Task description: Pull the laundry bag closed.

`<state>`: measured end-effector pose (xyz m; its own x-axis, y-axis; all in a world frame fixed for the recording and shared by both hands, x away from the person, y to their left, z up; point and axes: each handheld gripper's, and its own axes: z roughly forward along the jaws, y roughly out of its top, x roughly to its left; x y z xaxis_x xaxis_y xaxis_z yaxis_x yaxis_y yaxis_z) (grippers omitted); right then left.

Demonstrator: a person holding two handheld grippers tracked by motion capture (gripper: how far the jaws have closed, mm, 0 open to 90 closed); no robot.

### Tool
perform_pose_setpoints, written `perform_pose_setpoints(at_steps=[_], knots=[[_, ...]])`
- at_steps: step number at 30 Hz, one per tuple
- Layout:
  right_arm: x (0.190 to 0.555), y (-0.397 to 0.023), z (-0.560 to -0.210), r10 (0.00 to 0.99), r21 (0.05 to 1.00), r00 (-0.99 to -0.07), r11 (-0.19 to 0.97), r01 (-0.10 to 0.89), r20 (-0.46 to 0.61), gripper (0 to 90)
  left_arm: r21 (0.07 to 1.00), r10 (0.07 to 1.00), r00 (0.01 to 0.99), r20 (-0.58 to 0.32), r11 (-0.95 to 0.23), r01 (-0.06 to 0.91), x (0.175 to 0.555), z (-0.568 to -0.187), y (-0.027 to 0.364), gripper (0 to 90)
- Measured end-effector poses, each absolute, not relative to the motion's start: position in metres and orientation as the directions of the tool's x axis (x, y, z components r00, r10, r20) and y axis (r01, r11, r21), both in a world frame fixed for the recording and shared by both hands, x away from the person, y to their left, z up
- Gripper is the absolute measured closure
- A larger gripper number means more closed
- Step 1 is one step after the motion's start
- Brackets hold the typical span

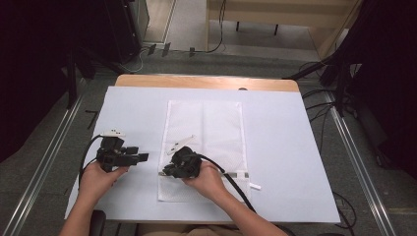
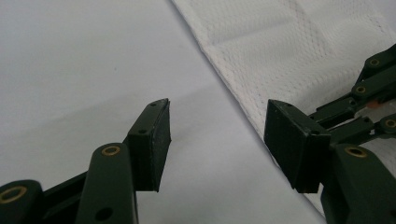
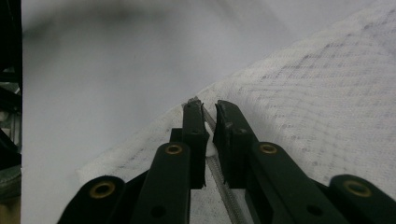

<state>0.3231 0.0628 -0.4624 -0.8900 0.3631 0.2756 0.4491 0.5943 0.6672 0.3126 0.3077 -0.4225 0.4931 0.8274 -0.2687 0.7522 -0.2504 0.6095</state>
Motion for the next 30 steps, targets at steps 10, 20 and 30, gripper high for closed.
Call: perform_pose_setpoints(at_steps=[10, 20, 30], knots=[[0.323, 0.066, -0.467, 0.347, 0.652, -0.894, 0.614, 0.444, 0.283, 81.5, 0.610, 0.828, 0.493, -0.266, -0.252, 0.751, 0.313, -0.422, 0.308, 41.7], [0.318, 0.068, -0.466, 0.330, 0.662, -0.909, 0.626, 0.412, 0.254, 86.1, 0.611, 0.829, 0.492, -0.266, -0.250, 0.751, 0.312, -0.422, 0.309, 41.7], [0.314, 0.072, -0.467, 0.335, 0.672, -0.915, 0.627, 0.394, 0.225, 83.0, 0.611, 0.829, 0.492, -0.264, -0.251, 0.751, 0.312, -0.422, 0.309, 41.8]])
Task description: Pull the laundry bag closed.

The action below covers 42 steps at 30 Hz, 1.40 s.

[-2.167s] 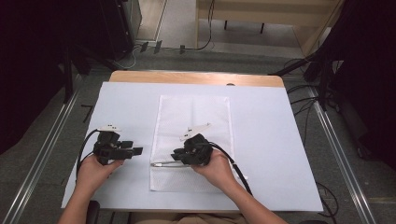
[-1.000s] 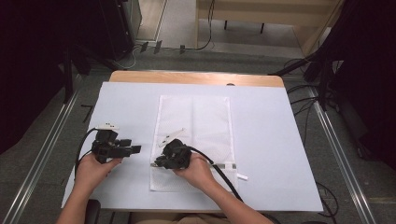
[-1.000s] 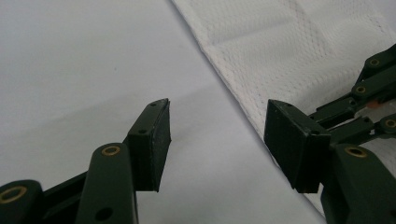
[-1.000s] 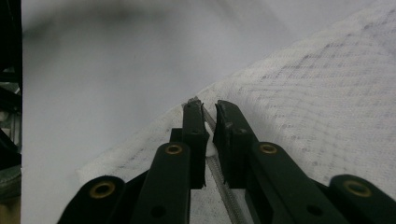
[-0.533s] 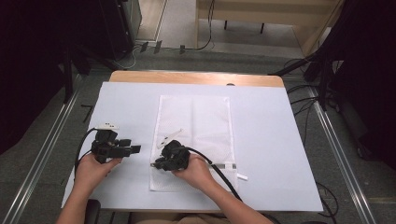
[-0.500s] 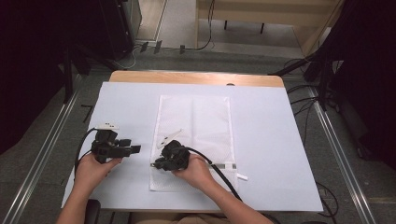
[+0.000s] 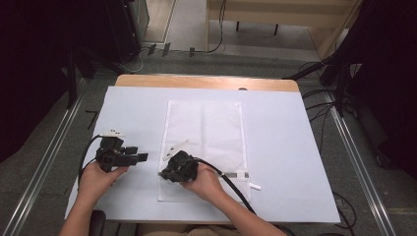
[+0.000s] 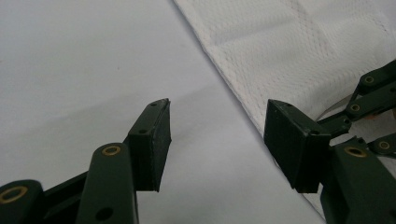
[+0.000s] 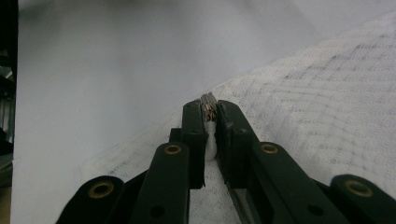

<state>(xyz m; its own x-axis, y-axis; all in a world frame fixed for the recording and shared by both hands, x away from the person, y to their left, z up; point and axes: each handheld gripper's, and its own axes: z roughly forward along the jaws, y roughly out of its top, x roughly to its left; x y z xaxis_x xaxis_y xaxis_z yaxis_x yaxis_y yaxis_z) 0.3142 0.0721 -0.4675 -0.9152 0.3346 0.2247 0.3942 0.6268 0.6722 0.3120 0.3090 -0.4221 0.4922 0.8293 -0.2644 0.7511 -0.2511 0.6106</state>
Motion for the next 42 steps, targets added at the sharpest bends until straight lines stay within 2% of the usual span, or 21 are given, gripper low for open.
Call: perform_pose_setpoints(at_steps=[9, 13, 27, 42], knots=[[0.306, 0.074, -0.468, 0.317, 0.698, -0.938, 0.641, 0.319, 0.137, 87.9, 0.614, 0.828, 0.492, -0.269, -0.246, 0.750, 0.311, -0.421, 0.310, 41.8], [0.311, 0.070, -0.463, 0.315, 0.695, -0.930, 0.626, 0.354, 0.190, 88.5, 0.620, 0.816, 0.510, -0.272, -0.257, 0.741, 0.310, -0.420, 0.310, 42.1], [0.324, 0.057, -0.444, 0.303, 0.717, -0.935, 0.609, 0.340, 0.186, 88.4, 0.634, 0.707, 0.648, -0.283, -0.368, 0.680, 0.302, -0.423, 0.294, 45.3], [0.327, 0.056, -0.436, 0.314, 0.727, -0.930, 0.590, 0.351, 0.194, 88.5, 0.591, 0.649, 0.695, -0.311, -0.441, 0.676, 0.302, -0.431, 0.275, 46.3]])
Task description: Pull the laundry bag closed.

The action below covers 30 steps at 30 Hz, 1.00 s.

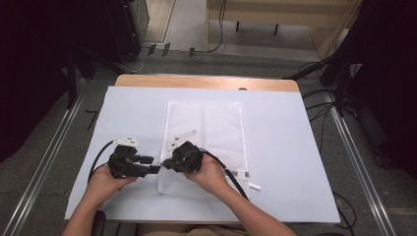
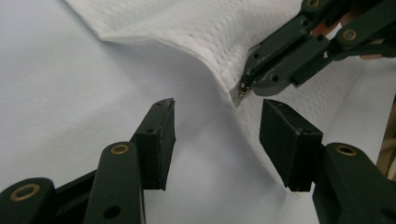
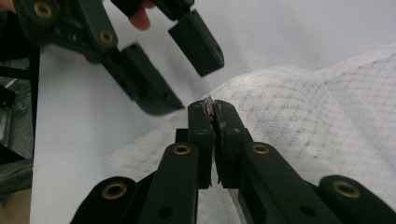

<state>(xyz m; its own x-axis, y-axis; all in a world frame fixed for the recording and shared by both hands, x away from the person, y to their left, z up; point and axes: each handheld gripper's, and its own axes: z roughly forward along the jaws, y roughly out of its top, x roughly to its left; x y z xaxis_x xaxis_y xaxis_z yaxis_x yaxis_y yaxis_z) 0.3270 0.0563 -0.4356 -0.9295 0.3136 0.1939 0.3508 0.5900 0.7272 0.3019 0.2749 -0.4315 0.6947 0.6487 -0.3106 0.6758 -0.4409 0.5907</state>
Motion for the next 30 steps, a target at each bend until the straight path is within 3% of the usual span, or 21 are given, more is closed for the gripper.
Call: perform_pose_setpoints(at_steps=[21, 30], knots=[[0.327, 0.058, -0.431, 0.315, 0.742, -0.924, 0.561, 0.366, 0.217, 88.5, 0.515, 0.630, 0.683, -0.371, -0.472, 0.715, 0.310, -0.442, 0.256, 58.5], [0.326, 0.058, -0.432, 0.303, 0.736, -0.928, 0.573, 0.361, 0.218, 88.5, 0.500, 0.635, 0.661, -0.400, -0.454, 0.738, 0.312, -0.442, 0.258, 81.2]])
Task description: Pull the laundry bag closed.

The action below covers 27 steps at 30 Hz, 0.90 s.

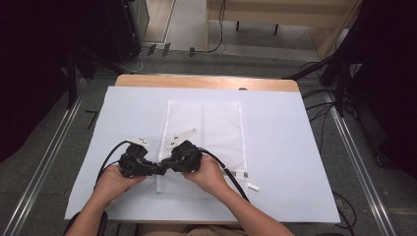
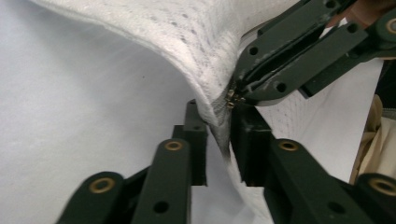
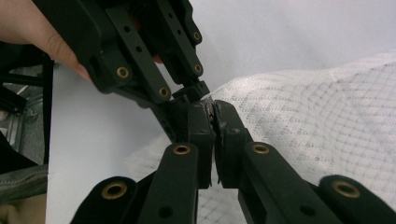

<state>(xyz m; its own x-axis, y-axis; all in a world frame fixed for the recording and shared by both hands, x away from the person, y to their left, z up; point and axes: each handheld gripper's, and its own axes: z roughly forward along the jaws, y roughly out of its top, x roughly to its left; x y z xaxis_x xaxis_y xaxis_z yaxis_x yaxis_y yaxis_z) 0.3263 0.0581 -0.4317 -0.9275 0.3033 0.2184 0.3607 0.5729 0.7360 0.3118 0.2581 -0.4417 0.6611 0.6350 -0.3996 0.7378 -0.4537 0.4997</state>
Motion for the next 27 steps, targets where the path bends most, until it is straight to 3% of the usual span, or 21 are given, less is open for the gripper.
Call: perform_pose_setpoints(at_steps=[6, 27], knots=[[0.3277, 0.0570, -0.4323, 0.295, 0.733, -0.930, 0.579, 0.356, 0.218, 88.5, 0.500, 0.628, 0.675, -0.387, -0.472, 0.726, 0.3111, -0.4410, 0.2577, 87.1], [0.3266, 0.0565, -0.4381, 0.273, 0.732, -0.945, 0.604, 0.316, 0.182, 88.8, 0.494, 0.624, 0.686, -0.374, -0.492, 0.717, 0.3087, -0.4393, 0.2581, 88.6]])
